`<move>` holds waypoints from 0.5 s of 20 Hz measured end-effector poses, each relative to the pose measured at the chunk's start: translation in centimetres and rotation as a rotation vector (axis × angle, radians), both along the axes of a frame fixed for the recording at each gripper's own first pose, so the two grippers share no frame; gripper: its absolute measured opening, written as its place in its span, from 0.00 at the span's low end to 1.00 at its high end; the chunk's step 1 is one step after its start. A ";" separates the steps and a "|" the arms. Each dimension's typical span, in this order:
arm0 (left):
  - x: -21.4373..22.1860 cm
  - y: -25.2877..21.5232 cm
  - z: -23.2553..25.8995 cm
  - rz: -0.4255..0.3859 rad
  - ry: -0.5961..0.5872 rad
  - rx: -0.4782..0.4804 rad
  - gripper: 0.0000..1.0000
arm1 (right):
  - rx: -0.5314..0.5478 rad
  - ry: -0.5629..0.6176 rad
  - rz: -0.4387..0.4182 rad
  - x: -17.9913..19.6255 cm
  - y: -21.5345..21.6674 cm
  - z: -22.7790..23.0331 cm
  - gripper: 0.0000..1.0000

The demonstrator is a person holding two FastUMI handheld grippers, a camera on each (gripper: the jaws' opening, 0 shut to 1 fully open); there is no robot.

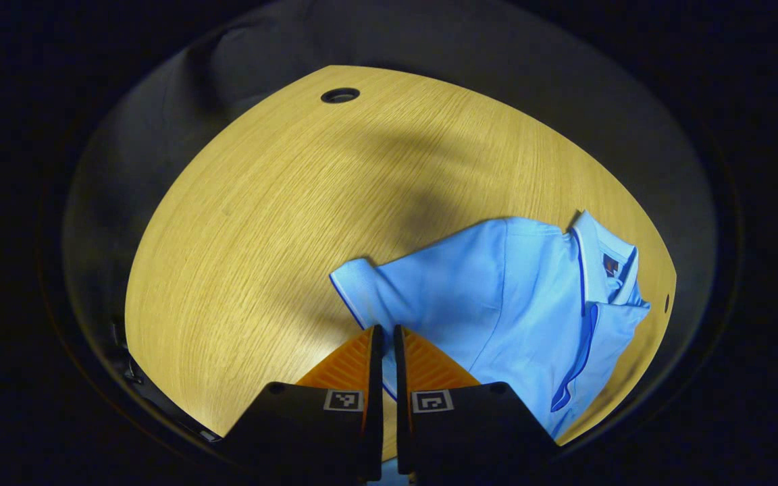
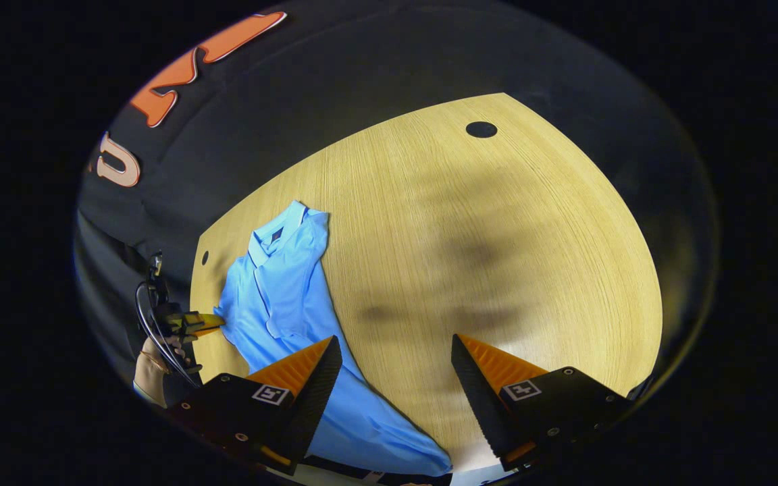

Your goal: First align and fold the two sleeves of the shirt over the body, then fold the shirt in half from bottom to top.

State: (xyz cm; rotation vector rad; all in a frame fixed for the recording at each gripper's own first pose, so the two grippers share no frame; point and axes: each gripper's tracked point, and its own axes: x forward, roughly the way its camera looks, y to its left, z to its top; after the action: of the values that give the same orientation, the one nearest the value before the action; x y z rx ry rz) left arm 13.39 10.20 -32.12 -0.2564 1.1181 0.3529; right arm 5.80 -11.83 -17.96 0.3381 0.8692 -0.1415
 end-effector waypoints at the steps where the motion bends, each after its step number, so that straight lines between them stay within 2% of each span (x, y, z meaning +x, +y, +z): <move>1: 0.3 -0.4 0.9 -0.029 -0.014 0.015 0.12 | 0.000 -0.001 0.000 0.1 0.1 0.1 0.99; 6: 1.6 -4.1 6.4 -0.173 -0.098 0.037 0.12 | -0.024 -0.009 -0.002 -0.1 0.0 0.2 0.99; 10: 3.0 -10.3 10.0 -0.338 -0.160 0.046 0.12 | -0.038 -0.004 -0.004 -0.7 -0.3 0.1 0.99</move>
State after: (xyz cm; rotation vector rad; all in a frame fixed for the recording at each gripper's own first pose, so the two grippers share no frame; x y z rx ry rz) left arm 16.42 -0.06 -22.15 -0.0511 0.9732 0.0554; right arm 5.12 -12.10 -17.81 0.3041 0.8605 -0.1604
